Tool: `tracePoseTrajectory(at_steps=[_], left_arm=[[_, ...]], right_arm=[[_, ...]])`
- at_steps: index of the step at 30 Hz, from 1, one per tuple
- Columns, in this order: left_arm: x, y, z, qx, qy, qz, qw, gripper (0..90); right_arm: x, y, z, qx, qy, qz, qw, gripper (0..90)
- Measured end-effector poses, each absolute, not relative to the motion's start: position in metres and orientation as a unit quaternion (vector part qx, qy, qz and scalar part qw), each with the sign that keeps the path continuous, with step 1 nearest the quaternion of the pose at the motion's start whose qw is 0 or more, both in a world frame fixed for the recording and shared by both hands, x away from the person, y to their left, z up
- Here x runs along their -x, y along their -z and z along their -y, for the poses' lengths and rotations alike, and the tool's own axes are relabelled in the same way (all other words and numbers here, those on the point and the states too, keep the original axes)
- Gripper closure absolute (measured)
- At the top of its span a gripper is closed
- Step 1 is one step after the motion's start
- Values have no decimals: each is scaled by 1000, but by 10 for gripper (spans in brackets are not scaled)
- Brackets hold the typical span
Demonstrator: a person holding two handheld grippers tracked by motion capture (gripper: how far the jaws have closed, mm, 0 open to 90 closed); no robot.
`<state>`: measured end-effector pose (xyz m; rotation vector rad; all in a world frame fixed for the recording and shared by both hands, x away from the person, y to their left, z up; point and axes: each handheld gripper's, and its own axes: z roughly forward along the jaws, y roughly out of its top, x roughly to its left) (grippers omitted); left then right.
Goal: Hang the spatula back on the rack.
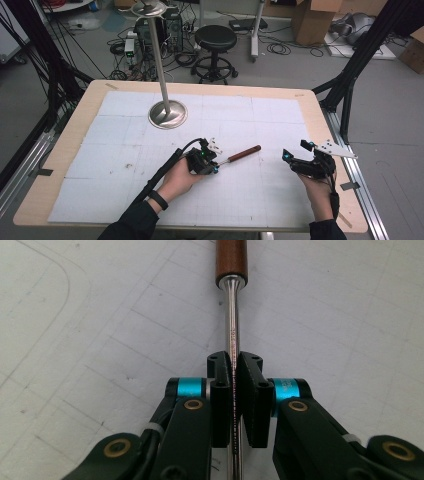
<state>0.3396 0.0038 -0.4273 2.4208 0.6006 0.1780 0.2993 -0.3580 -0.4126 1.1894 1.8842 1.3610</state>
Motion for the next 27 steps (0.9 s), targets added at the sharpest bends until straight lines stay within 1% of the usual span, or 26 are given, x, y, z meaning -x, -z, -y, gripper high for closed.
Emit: tracePoseTrajectory(at_steps=[5,10,14,16,22,27], left_arm=[[-345,427,-7,-920,-52,-223,317,836],[-345,426,-4,-924,-52,-224,304,832],[-343,424,0,-929,-63,-220,291,840],[-339,424,3,-931,-80,-213,284,842],[-337,422,1,-933,-94,-202,281,845],[-341,411,-13,-924,-91,-204,311,845]], right_arm=[[-299,412,358,-438,-506,-696,260,160],[-300,412,357,-436,-504,-699,259,161],[-300,411,355,-435,-504,-700,258,161],[-300,411,354,-435,-504,-700,258,161],[-300,411,355,-434,-506,-699,258,161],[-299,410,357,-435,-510,-694,262,163]])
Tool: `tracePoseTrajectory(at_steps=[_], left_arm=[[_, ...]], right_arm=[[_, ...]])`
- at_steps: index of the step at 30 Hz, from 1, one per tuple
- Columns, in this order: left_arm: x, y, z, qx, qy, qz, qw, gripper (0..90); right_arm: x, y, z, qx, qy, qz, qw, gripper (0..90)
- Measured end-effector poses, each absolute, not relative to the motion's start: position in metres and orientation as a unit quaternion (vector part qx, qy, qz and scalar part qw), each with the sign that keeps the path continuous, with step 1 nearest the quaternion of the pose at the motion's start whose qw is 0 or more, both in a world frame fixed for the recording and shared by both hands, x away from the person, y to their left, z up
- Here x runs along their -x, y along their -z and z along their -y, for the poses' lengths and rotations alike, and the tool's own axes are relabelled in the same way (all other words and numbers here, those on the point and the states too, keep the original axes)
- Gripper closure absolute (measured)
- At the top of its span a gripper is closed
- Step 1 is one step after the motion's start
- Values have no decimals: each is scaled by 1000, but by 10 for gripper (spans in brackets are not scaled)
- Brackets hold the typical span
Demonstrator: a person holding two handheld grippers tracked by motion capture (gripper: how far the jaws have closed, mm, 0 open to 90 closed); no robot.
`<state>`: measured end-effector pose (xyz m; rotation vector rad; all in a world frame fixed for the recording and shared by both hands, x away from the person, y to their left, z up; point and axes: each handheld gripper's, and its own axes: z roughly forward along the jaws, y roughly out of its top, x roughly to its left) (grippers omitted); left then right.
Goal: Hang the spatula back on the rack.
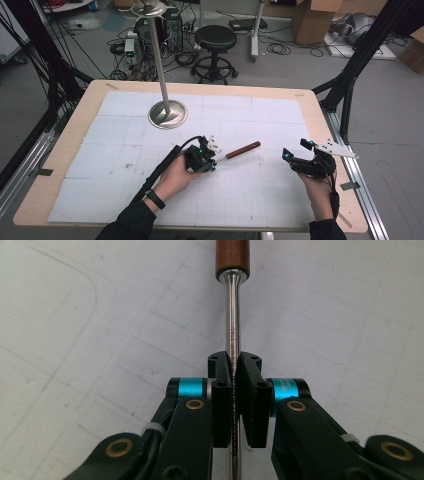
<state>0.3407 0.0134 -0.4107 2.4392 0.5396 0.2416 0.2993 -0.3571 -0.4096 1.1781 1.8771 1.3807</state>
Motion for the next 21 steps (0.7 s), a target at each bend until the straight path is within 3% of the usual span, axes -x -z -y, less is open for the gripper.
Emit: tracePoseTrajectory(at_steps=[11,21], left_arm=[[-342,378,-58,-889,-120,-227,378,845],[-341,345,-116,-830,-173,-256,464,845]], right_arm=[[-300,410,357,-436,-509,-694,263,163],[-300,411,356,-437,-506,-695,264,163]])
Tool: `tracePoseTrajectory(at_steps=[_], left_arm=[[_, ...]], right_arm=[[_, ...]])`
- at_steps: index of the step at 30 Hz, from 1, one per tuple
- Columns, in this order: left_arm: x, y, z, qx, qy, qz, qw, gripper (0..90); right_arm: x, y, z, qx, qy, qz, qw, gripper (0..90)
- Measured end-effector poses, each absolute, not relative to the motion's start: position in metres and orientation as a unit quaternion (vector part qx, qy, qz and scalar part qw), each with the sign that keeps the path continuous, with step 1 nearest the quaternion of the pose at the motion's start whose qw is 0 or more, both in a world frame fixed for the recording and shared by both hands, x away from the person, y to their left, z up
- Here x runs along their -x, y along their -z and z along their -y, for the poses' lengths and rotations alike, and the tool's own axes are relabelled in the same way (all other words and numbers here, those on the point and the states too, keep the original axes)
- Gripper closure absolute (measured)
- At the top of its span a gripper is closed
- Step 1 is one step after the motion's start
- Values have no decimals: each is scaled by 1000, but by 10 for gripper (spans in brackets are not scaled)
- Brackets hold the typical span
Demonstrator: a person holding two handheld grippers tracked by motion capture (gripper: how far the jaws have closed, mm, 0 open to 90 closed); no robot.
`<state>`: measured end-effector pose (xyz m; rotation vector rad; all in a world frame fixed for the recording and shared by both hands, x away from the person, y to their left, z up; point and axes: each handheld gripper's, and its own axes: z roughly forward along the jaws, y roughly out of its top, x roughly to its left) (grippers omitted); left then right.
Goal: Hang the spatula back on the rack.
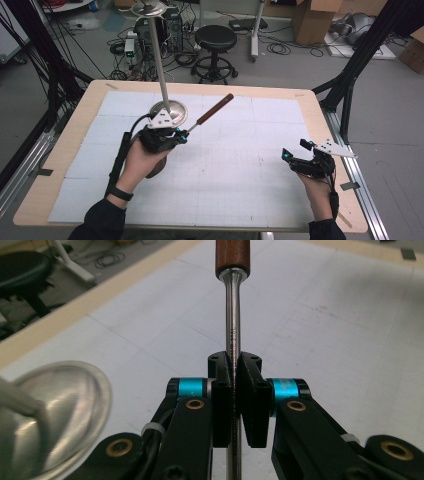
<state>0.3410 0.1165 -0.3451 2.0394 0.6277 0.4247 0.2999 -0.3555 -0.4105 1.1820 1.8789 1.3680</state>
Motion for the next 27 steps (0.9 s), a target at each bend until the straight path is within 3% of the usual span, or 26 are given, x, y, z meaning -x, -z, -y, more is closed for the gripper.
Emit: tracePoseTrajectory(at_steps=[8,27], left_arm=[[-334,322,-166,-779,-238,-267,515,845],[-319,293,-234,-687,-329,-287,581,845]], right_arm=[[-300,411,354,-438,-503,-697,262,164],[-302,413,353,-438,-501,-699,262,164]])
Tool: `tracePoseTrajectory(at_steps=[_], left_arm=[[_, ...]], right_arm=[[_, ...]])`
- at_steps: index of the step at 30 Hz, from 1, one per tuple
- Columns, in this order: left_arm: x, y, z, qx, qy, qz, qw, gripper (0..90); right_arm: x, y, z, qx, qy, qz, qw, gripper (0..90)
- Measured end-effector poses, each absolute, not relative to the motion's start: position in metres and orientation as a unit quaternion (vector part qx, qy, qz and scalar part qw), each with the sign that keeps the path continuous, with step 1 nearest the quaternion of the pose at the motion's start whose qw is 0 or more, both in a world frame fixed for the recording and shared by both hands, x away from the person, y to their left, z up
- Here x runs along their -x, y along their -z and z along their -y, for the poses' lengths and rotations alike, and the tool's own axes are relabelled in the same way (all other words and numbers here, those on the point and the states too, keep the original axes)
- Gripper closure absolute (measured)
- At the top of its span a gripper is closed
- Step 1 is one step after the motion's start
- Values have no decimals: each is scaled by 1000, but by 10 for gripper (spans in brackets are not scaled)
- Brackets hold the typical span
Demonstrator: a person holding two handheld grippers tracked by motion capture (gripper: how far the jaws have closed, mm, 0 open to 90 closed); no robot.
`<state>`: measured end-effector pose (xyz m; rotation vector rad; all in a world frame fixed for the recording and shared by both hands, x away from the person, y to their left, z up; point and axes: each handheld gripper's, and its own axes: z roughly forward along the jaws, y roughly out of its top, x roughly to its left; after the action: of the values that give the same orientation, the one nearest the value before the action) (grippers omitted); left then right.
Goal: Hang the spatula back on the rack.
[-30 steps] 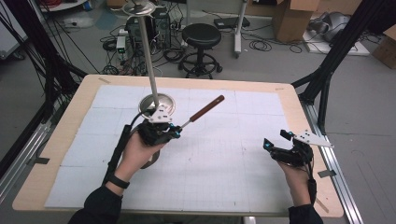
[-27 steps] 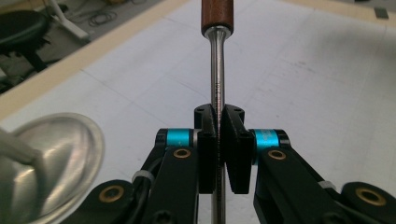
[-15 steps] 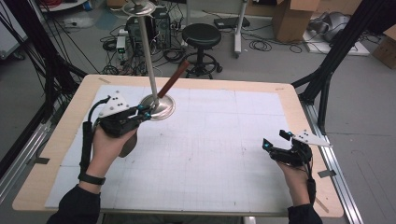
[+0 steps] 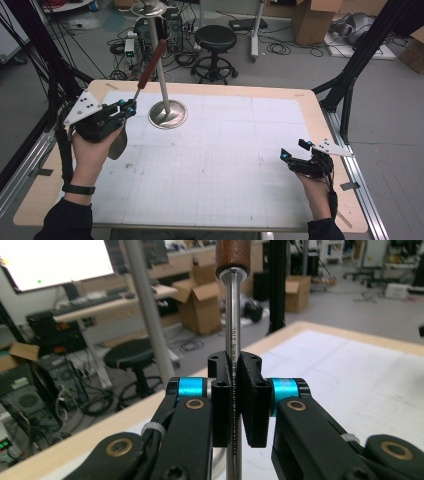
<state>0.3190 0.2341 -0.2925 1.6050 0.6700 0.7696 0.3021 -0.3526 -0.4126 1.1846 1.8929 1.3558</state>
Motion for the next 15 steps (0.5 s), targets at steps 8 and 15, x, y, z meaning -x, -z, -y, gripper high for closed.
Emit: tracePoseTrajectory(at_steps=[8,15], left_arm=[[-318,282,-248,-655,-351,-295,601,845],[-323,282,-258,-634,-357,-302,616,845]], right_arm=[[-302,413,352,-436,-502,-700,260,165],[-303,413,352,-436,-501,-701,259,165]])
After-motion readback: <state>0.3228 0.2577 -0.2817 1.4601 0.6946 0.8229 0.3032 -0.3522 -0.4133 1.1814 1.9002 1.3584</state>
